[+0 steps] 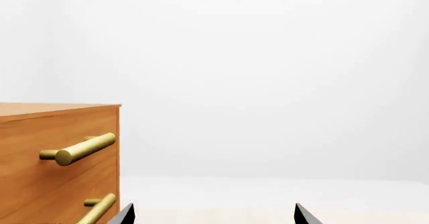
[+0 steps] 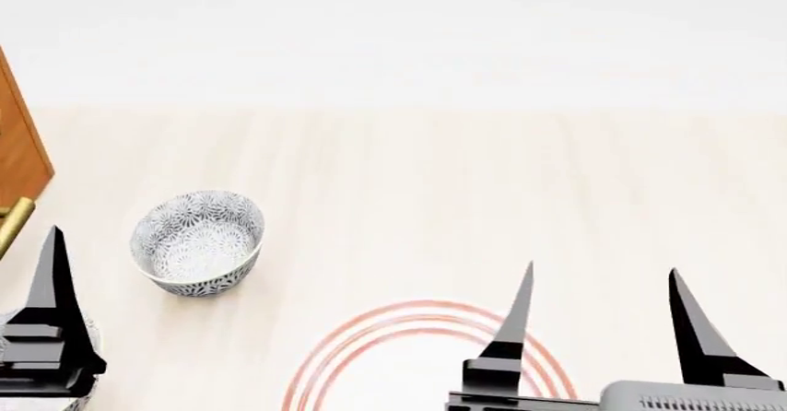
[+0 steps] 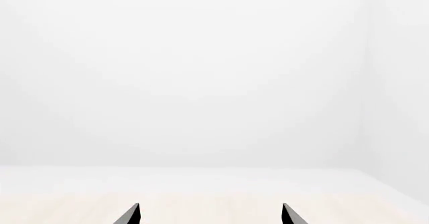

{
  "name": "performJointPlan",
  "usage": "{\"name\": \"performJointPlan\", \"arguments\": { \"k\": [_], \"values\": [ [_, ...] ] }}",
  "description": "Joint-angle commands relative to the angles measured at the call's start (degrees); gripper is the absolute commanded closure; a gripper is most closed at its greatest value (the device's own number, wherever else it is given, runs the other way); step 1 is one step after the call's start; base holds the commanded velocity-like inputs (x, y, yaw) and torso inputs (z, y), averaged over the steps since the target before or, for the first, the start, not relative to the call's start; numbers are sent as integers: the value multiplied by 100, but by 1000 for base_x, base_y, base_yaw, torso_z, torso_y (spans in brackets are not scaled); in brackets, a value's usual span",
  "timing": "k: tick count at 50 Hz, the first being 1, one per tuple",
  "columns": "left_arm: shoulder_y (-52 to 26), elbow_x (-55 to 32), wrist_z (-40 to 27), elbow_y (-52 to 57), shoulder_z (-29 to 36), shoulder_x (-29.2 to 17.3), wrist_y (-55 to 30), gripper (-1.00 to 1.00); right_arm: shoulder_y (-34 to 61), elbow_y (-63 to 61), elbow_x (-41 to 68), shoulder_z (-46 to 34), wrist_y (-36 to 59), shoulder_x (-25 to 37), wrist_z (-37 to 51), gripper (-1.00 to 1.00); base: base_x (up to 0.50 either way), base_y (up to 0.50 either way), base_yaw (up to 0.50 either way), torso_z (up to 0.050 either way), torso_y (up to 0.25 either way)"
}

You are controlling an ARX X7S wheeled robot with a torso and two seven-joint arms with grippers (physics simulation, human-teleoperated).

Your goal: Open the top drawer of the cabinet.

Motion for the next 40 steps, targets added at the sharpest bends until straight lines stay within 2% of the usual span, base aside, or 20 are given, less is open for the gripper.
{"name": "performJointPlan", "arguments": {
  "k": [1,10,21,35,40],
  "values": [
    [-127,-385,-112,349,-232,-74,-566,-100,6,-457,135,101,425,81,95,-100,500,0,0,0,0],
    [-173,-575,-242,763,-394,-159,-889,-100,29,-947,213,131,791,160,181,-100,500,0,0,0,0],
    [-264,-689,-347,865,-447,-229,-1119,-100,198,-950,308,205,1257,135,353,-100,497,0,0,0,0],
    [-34,-607,-387,869,-452,-313,-893,-100,-19,-1004,196,-63,1046,271,353,-100,0,0,0,0,0],
    [20,-540,-414,864,-383,-336,-804,-100,-171,-949,17,-184,766,350,390,-100,106,477,0,0,0]
  ]
}}
